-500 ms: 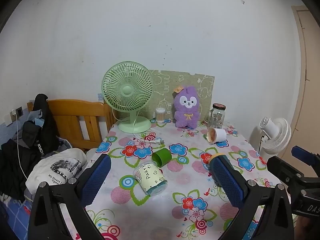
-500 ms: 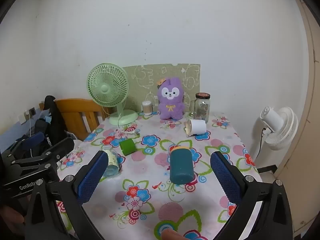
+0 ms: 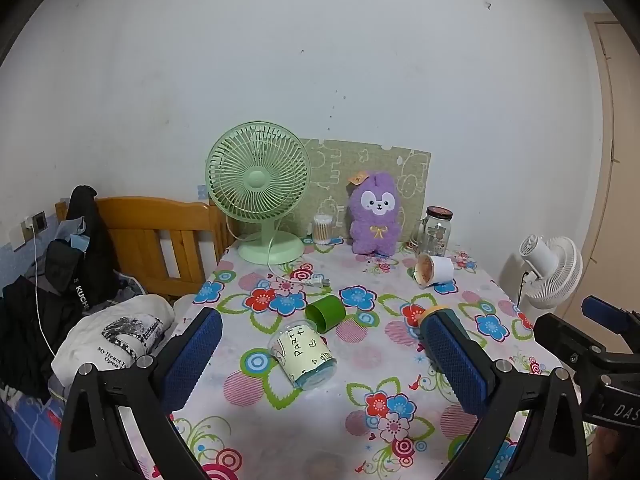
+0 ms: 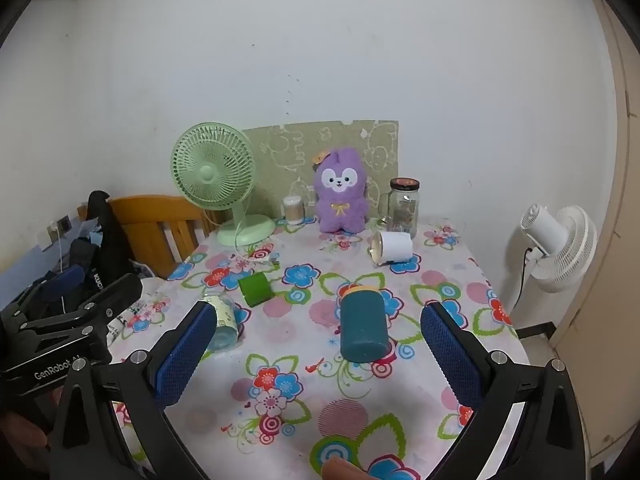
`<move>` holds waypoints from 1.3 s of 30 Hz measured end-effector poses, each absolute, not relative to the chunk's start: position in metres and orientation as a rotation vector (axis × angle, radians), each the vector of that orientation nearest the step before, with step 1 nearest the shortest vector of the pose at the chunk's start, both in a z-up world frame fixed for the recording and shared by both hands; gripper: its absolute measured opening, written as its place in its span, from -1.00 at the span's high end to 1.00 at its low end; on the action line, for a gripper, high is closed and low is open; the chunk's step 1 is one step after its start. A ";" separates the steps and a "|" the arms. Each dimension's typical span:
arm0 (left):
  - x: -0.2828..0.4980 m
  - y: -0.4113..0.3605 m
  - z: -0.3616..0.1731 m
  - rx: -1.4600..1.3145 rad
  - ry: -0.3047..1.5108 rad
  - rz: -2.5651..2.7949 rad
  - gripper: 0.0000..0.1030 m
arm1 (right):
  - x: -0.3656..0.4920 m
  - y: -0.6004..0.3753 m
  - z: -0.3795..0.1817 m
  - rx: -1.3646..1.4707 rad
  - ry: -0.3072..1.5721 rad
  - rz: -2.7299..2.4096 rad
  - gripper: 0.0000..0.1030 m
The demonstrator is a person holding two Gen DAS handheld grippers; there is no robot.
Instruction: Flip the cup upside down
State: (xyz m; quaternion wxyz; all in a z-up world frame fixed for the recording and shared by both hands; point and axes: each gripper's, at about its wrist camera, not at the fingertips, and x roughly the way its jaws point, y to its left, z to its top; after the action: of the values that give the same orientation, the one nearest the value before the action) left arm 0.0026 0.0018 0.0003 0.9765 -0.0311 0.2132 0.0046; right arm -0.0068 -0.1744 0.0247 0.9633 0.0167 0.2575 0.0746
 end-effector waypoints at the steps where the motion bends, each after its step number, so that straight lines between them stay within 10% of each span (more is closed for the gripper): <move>1: 0.003 0.002 0.000 -0.062 0.430 0.008 -1.00 | -0.007 -0.174 0.025 0.036 0.524 0.152 -0.99; 39: 0.002 -0.001 -0.008 -0.061 0.442 0.010 -1.00 | 0.007 -0.172 0.015 0.026 0.585 0.149 -0.99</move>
State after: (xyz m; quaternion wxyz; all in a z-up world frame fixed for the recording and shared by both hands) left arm 0.0025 -0.0007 -0.0077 0.9752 -0.0304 0.2190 0.0051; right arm 0.0071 -0.1716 0.0148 0.9547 0.0126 0.2882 0.0734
